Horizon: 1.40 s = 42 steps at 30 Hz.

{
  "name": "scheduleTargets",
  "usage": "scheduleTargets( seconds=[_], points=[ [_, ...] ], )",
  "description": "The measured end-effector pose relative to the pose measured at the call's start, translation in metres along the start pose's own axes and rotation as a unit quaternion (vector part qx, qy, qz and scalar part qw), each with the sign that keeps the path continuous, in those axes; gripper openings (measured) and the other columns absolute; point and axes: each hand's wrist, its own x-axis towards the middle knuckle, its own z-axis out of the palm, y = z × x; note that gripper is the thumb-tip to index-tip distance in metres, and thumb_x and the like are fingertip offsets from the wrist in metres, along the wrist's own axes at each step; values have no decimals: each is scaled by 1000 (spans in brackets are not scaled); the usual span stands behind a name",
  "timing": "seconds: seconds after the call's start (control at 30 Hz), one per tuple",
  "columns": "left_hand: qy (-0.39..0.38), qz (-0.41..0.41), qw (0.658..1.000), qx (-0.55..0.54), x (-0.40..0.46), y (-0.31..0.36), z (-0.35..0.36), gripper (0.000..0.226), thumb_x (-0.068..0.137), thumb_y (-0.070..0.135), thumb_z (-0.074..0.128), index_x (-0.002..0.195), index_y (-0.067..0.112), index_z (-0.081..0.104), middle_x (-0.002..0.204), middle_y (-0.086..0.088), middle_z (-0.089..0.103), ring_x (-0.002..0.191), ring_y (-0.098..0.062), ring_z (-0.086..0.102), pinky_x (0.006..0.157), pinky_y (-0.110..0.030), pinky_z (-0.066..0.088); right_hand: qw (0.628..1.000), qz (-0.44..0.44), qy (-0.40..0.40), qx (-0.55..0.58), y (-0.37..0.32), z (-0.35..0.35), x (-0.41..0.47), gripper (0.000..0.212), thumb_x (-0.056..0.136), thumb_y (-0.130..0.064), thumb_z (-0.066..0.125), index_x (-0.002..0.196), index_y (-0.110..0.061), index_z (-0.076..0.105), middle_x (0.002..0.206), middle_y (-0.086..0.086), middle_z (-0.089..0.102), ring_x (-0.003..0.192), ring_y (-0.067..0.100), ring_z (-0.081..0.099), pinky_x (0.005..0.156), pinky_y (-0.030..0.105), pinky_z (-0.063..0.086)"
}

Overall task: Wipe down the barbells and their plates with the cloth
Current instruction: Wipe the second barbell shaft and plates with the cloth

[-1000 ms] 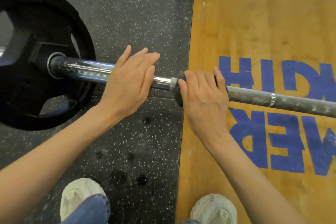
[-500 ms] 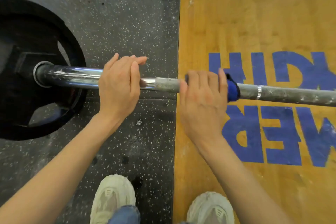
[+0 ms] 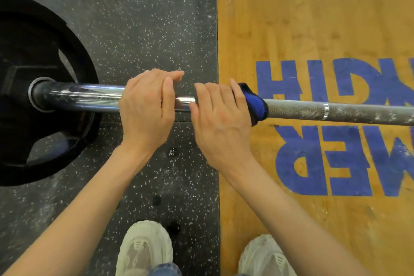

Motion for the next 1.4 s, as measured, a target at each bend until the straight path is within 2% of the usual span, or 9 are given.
scheduleTargets(
  seconds=[0.07,0.23,0.4,0.57,0.77,0.93,1.1,1.27,1.4],
  points=[
    [-12,3,1000,0,0,-1,-3,42,107,17,30,117,13,71,100,2,72,94,-17,64,95,-30,40,999,-29,-11,-9,24,-10,-7,41,108,-29,34,128,-6,61,113,7,64,105,29,59,116,45,31],
    [4,-10,1000,-11,-1,2,-1,42,107,17,30,117,13,71,101,3,72,93,-15,63,95,-26,36,993,112,1,-37,18,-17,-7,35,105,-28,37,118,-9,63,108,7,64,104,30,57,118,46,29],
    [-20,8,1000,-10,-4,0,-4,41,109,17,29,123,11,67,107,1,71,100,-17,63,99,-32,40,1000,-8,-26,5,1,-7,3,43,107,-27,31,125,-4,63,106,8,67,99,30,60,115,45,33],
    [2,9,1000,-14,-10,-1,-1,43,109,18,27,127,10,66,106,-1,69,101,-18,61,101,-32,38,991,125,-11,-53,27,-23,-8,41,105,-26,31,120,-9,66,107,5,68,103,28,60,119,46,28],
    [16,29,999,1,-22,-5,-1,43,107,16,27,132,8,62,118,-4,69,112,-21,61,110,-32,32,998,-16,-52,-7,6,-14,-5,42,104,-25,34,129,-5,61,110,7,65,103,29,59,117,45,31],
    [13,15,1000,-5,-30,-2,-1,44,106,16,28,135,6,59,125,-5,67,119,-22,59,113,-32,27,992,113,-41,-21,6,-24,-6,34,102,-25,33,104,-11,64,94,6,63,93,30,56,116,46,31],
    [-6,17,1000,-5,-40,0,-7,44,107,15,28,139,5,55,131,-7,63,125,-22,55,117,-33,22,998,24,-61,0,0,-21,-7,36,102,-25,34,112,-8,65,95,6,64,93,29,57,114,44,34],
    [-12,7,1000,-7,-50,5,-11,44,106,13,29,141,4,53,134,-8,61,128,-22,52,118,-37,24,991,127,-35,-7,16,-40,-26,34,101,-24,34,107,-12,65,95,4,64,94,29,58,117,45,31],
    [-19,0,1000,-12,-63,8,-17,43,105,11,31,143,3,50,138,-9,57,132,-23,49,120,-40,22,997,62,-42,16,-21,-21,-18,33,100,-23,37,104,-8,66,91,7,65,90,30,58,113,45,34]
  ],
)
